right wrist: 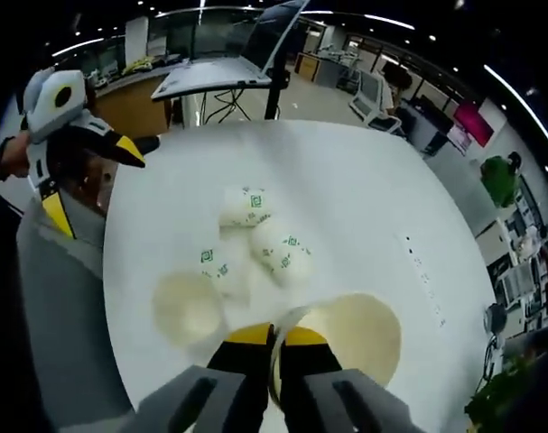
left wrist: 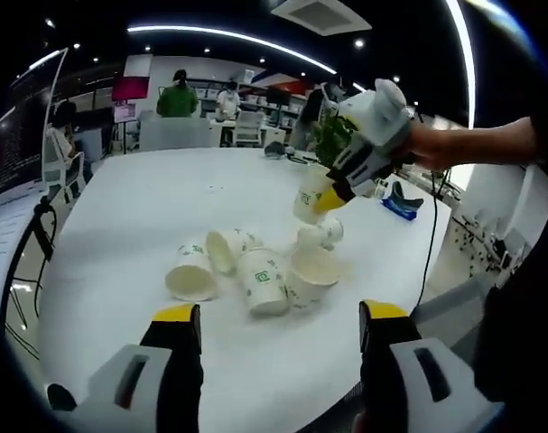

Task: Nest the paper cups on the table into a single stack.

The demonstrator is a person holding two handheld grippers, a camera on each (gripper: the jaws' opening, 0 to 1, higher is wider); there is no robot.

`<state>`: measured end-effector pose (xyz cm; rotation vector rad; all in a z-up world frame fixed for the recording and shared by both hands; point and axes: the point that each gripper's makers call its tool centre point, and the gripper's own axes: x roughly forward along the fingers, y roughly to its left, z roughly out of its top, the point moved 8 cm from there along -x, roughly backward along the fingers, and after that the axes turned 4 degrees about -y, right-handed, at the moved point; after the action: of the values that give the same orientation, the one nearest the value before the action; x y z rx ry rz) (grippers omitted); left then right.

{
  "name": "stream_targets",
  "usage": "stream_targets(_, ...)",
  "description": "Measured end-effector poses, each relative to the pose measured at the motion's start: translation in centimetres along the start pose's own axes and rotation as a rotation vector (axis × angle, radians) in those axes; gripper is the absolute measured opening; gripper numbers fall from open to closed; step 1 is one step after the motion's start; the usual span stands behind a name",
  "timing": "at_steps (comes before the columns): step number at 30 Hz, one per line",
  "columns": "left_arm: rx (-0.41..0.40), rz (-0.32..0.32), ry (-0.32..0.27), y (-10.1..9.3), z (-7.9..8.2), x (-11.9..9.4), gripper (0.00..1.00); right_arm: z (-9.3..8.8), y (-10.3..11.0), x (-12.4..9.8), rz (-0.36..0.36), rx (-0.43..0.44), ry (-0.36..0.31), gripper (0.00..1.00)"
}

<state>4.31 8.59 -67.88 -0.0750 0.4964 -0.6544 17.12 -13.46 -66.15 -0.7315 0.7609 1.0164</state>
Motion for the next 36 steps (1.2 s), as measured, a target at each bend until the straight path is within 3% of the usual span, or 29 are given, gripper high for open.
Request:
stream_targets(20, 0.031, -0.005, 0.015, 0.5, -0.4, -0.4, 0.70, 1.2, 5.9, -2.2, 0.050, -0.115, -0.048, 0.00)
stream_targets(36, 0.032, -0.014, 0.017, 0.4, -0.5, -0.3, 0.70, 1.6, 8.6, 0.0, 0.122, -0.176, -0.035, 0.00)
